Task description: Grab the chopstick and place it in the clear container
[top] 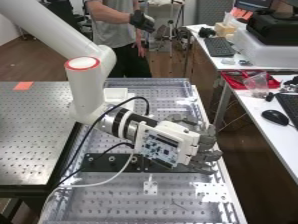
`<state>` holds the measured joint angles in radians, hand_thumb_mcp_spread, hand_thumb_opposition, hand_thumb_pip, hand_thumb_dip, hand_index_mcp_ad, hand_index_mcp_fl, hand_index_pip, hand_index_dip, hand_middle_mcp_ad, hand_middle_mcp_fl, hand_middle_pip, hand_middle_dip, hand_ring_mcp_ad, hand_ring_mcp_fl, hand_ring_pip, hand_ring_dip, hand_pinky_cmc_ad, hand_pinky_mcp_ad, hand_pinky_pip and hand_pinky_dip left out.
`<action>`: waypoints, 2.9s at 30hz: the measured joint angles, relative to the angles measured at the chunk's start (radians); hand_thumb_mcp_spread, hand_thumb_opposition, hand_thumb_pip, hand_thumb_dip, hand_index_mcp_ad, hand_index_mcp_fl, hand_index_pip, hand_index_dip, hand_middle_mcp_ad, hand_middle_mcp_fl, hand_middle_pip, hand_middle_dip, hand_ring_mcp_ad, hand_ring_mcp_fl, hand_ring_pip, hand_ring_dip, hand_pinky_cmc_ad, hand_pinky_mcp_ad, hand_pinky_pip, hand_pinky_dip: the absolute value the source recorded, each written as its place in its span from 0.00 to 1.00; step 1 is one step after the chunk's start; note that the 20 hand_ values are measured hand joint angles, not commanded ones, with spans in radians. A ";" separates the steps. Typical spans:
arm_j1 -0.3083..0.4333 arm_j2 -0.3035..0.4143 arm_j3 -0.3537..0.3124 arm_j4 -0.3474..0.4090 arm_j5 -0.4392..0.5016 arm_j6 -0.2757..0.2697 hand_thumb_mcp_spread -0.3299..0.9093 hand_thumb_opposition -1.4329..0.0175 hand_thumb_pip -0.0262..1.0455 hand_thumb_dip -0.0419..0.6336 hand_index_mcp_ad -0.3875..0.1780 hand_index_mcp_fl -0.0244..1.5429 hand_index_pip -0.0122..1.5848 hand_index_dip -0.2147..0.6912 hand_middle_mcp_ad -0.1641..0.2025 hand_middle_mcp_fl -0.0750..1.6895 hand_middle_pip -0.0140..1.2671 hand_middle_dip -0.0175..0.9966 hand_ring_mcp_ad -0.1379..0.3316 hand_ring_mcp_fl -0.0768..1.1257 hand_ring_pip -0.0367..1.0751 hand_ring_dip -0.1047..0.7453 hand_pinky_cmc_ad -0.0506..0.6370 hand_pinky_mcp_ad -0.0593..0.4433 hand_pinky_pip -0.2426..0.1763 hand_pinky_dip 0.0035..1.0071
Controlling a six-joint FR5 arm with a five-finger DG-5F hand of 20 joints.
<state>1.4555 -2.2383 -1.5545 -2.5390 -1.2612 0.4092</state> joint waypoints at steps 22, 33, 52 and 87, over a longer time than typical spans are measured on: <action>-0.008 -0.004 0.014 -0.010 0.004 -0.021 0.67 0.40 0.69 0.57 0.64 0.31 0.81 0.23 0.46 0.39 0.60 0.67 0.46 0.49 0.17 0.72 0.64 0.60 0.65 0.19; -0.005 -0.010 0.019 -0.013 -0.007 -0.006 0.67 0.40 0.69 0.57 0.62 0.31 0.81 0.23 0.46 0.40 0.60 0.67 0.46 0.49 0.17 0.72 0.64 0.60 0.67 0.18; -0.004 -0.018 0.035 -0.026 0.004 -0.016 0.67 0.39 0.68 0.57 0.62 0.31 0.81 0.23 0.46 0.40 0.60 0.67 0.47 0.49 0.17 0.72 0.64 0.60 0.68 0.19; -0.015 -0.008 0.090 -0.055 0.026 -0.122 0.80 0.29 0.56 0.50 0.68 0.48 0.81 0.23 0.42 0.59 0.63 0.68 0.46 0.72 0.12 0.78 0.73 0.61 0.76 0.19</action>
<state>1.4408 -2.2464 -1.4642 -2.5941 -1.2351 0.2870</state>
